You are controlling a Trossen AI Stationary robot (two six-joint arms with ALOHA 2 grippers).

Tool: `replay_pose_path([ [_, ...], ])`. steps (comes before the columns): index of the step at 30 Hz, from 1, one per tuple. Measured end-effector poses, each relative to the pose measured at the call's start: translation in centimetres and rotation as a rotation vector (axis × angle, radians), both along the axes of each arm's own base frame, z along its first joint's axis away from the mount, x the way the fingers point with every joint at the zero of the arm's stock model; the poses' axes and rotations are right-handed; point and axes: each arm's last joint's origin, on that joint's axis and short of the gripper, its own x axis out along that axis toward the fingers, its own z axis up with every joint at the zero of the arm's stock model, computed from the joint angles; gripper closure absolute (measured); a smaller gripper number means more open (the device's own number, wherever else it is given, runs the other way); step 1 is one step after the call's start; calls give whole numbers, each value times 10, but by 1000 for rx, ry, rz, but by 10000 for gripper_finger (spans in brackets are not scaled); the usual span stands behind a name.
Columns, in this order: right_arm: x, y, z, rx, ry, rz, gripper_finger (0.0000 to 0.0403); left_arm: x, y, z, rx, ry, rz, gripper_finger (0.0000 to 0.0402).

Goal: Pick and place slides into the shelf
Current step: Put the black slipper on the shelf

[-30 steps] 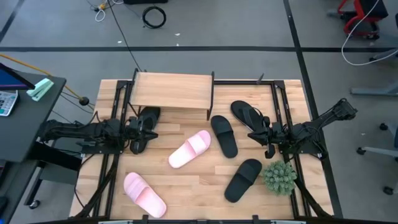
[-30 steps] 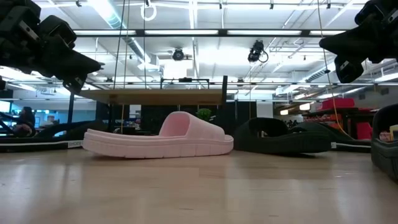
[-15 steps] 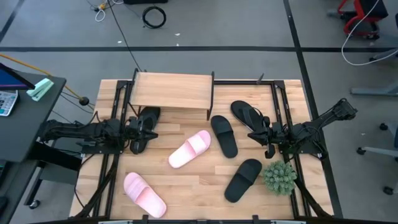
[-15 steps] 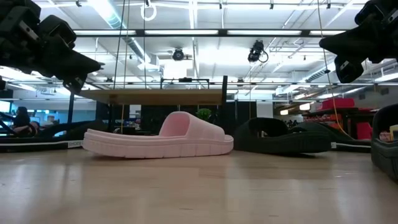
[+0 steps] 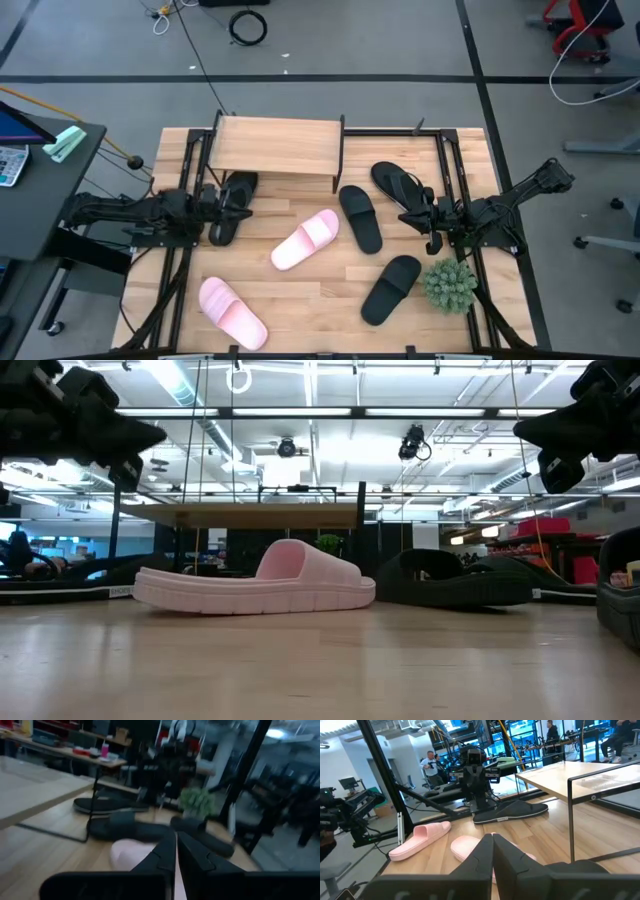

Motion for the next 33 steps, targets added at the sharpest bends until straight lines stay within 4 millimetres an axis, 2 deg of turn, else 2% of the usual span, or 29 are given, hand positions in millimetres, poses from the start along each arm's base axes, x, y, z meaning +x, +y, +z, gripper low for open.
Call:
replay_pose_path([
  [6, 0, 0, 0, -15, 1, -2, 389, -2, -4, 20, -68, -70, -133, 374],
  [9, 0, 0, 0, -96, 6, -9, 389, -5, -4, 34, -97, -105, -157, 368],
  [13, 0, 0, 7, -122, -25, -14, 389, -8, -5, 48, -84, -92, -177, 366],
  [20, -1, 1, 28, -137, -126, 48, 389, -8, -4, 47, -9, -34, -168, 377],
  [24, -5, 5, 55, -246, -416, 156, 389, -8, -3, 46, 49, -24, -129, 385],
  [27, -3, 13, 62, -397, -566, 291, 389, -8, -3, 45, 54, -22, -102, 388],
  [30, 6, 19, 55, -485, -526, 367, 389, -8, -3, 45, 54, -18, -98, 386],
  [33, 18, 23, 48, -505, -414, 330, 389, -8, -3, 45, 61, -19, -97, 383],
])
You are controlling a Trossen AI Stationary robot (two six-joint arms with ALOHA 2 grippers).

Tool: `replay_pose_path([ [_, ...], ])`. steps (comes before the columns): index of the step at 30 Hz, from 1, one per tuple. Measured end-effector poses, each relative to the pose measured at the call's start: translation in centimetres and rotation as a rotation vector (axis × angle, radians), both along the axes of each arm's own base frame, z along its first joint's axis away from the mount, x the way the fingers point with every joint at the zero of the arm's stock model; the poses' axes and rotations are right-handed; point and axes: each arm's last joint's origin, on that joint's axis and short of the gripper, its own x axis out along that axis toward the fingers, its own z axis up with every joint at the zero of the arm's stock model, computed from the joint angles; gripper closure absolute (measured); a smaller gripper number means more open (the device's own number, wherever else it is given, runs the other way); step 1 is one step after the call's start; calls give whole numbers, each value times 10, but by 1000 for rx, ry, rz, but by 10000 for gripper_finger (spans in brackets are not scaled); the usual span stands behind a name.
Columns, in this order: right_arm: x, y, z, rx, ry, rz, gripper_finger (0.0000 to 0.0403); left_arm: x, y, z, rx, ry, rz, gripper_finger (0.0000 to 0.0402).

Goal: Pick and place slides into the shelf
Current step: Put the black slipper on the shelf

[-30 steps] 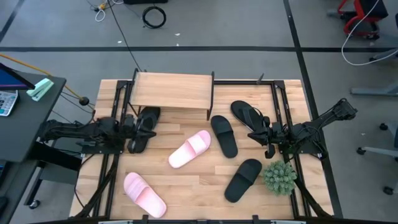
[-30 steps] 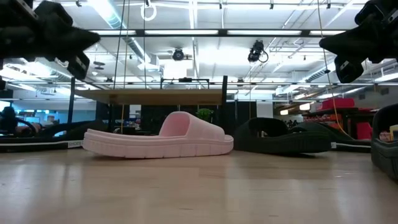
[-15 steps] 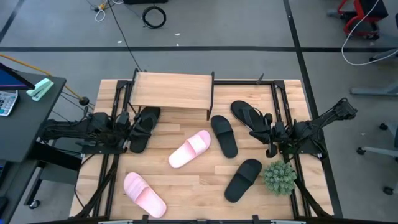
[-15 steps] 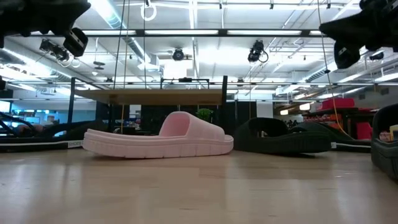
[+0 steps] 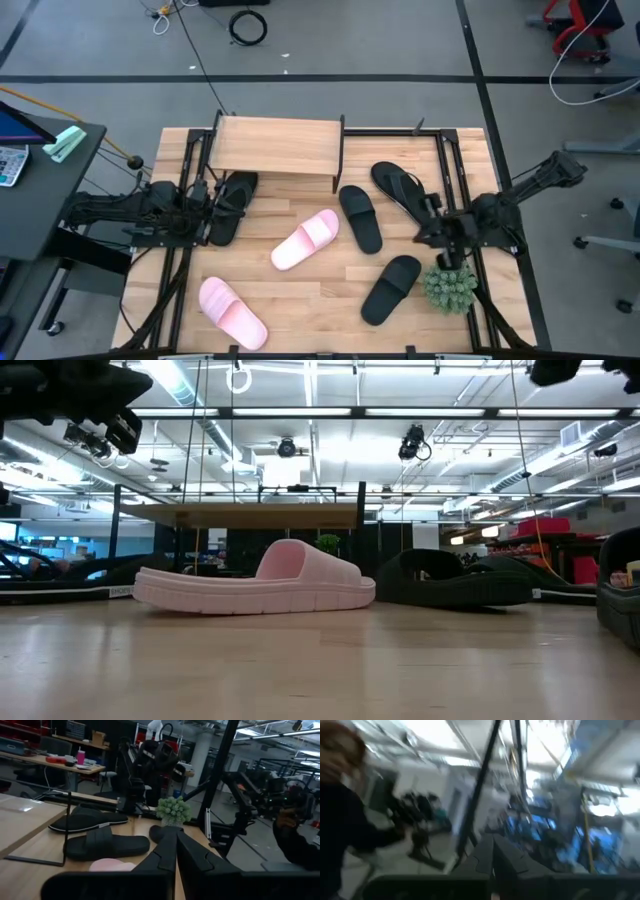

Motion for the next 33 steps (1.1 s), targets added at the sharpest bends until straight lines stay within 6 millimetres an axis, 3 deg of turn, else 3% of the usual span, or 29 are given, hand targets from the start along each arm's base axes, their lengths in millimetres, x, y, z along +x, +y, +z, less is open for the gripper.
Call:
replay_pose_path([
  [3, 14, 3, 0, -10, 94, -96, 389, 0, 0, 0, 8, -1, 1, 382],
  [7, 42, 6, 18, 18, 260, -253, 383, 0, 0, 0, 9, -1, 2, 386],
  [15, 103, -12, 34, 18, 956, -661, 336, 0, 0, 0, 8, -1, 2, 385],
  [19, 131, -19, 24, -17, 1184, -728, 317, 0, 0, 0, -6, 1, 1, 380],
  [24, 166, -11, -15, -127, 1393, -603, 295, 0, 0, -3, -6, 35, 1, 381],
  [29, 184, -10, -37, -384, 1424, -682, 276, 0, 0, -11, -38, 115, 0, 389],
  [33, 188, -20, -42, -410, 1425, -792, 259, 0, 0, -17, -73, 181, 2, 388],
])
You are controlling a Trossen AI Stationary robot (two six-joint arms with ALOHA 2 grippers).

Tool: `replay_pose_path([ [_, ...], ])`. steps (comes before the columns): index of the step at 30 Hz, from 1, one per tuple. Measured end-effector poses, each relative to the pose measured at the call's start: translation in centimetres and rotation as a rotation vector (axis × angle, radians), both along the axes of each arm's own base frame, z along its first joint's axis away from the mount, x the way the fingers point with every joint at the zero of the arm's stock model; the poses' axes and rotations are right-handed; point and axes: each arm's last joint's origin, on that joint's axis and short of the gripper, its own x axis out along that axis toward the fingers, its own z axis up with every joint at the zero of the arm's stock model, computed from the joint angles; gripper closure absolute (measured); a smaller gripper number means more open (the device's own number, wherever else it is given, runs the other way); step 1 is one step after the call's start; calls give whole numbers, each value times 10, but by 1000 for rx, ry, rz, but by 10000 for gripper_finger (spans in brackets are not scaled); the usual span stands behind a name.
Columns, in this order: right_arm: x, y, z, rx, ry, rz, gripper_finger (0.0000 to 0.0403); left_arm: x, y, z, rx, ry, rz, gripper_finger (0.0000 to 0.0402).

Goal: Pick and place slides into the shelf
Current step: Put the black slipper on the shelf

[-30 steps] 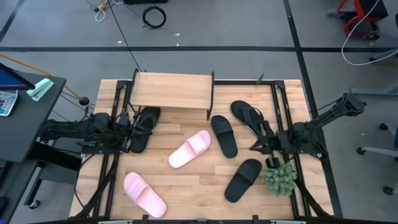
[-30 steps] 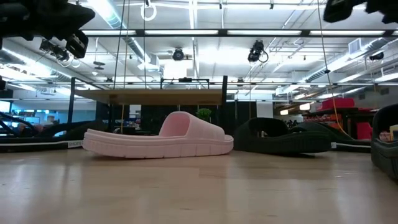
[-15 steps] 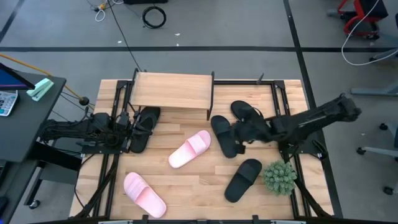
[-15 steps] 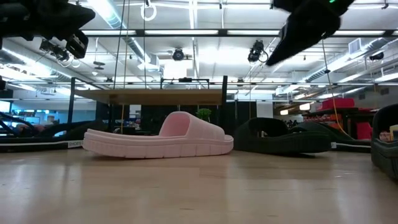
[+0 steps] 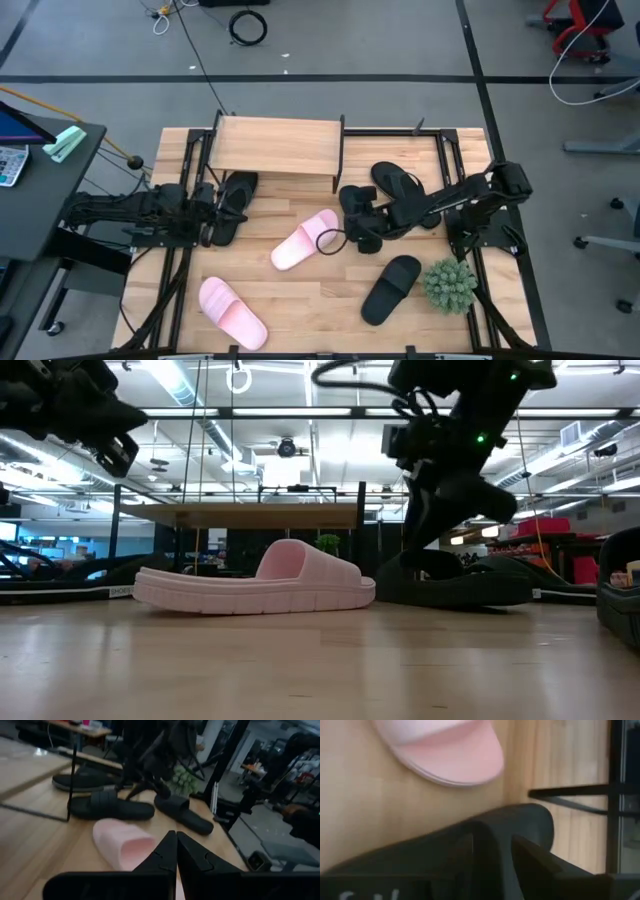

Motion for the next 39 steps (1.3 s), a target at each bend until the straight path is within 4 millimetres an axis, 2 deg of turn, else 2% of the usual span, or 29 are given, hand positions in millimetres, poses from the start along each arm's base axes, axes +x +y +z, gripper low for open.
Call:
replay_pose_path([
  [9, 0, -22, -4, 36, 36, -67, 227, 0, 0, -3, 2, 31, 0, 380],
  [17, 0, -40, -11, 59, 36, -166, 237, 0, 0, -4, 2, 36, 0, 389],
  [21, 0, -43, -8, 49, 19, -185, 274, 0, 0, -3, 2, 36, 0, 387],
  [26, -1, -43, -8, 95, -2, -226, 380, 0, 0, -3, 2, 36, 0, 380],
  [32, -1, -29, -7, 62, -49, -279, 393, 0, 0, -3, -39, 40, 5, 383],
  [36, 2, -3, 2, 50, -106, -252, 393, 0, 0, -3, -75, 43, 10, 388],
  [39, 5, 21, 21, 85, -165, -236, 394, 0, 0, -3, -75, 43, 10, 390],
])
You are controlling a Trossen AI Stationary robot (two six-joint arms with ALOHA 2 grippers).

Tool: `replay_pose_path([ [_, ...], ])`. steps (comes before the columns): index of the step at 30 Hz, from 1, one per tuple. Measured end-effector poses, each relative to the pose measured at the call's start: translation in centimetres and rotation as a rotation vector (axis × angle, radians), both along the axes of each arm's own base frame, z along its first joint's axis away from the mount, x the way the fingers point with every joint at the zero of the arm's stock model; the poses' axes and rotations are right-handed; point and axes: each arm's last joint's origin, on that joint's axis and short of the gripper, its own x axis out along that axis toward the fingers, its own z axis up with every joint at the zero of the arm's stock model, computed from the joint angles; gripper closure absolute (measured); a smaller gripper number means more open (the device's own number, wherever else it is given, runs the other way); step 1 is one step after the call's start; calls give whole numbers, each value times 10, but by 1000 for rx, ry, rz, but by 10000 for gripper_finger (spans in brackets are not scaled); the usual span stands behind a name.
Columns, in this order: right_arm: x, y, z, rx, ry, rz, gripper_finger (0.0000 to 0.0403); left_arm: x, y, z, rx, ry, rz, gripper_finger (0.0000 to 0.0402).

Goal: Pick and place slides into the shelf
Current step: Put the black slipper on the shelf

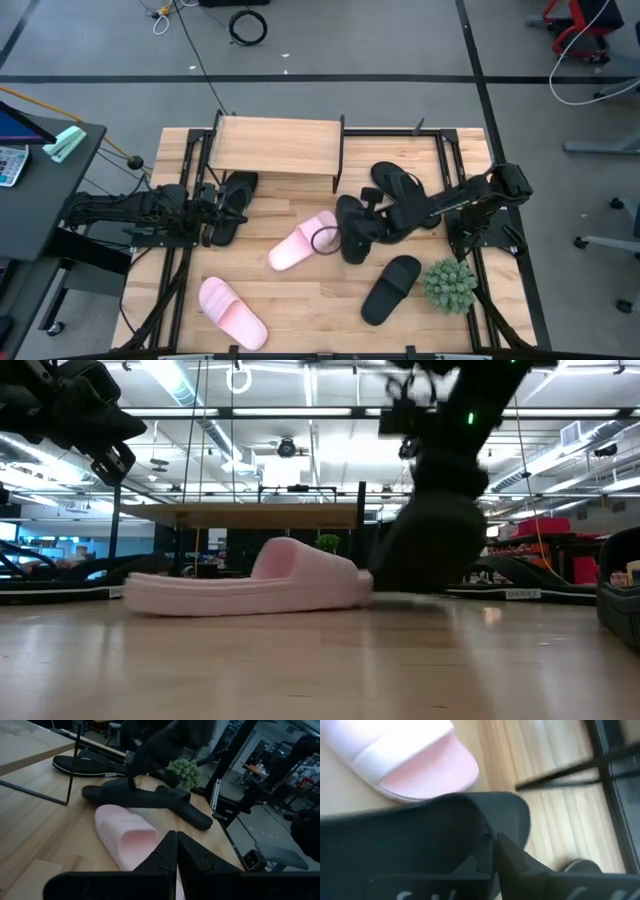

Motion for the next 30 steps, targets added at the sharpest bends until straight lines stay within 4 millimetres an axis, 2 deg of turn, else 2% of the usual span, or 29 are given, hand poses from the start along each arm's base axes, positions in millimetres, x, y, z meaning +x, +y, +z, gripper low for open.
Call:
replay_pose_path([
  [4, 9, 36, 40, -9, -122, 110, 395, 0, 0, 1, -1, -11, 0, 386],
  [7, 15, 56, 70, -40, -192, 215, 395, 0, 0, 3, -2, -36, 0, 384],
  [10, 19, 59, 92, -135, -232, 247, 395, 1, 0, 5, -3, -57, 0, 387],
  [13, 24, 49, 110, -314, -249, 192, 395, 1, 0, 9, -3, -91, 0, 392],
  [16, 32, 29, 118, -453, -247, 126, 395, 1, 0, 14, -5, -144, -1, 393],
  [19, 43, -1, 124, -509, -250, 77, 395, 1, 0, 18, -7, -191, 0, 388],
  [25, 55, -79, 133, -572, -251, -76, 395, 0, 0, 27, -10, -277, -1, 382],
  [30, 56, -139, 142, -492, -374, -45, 395, -1, 0, 29, -11, -300, 0, 391],
])
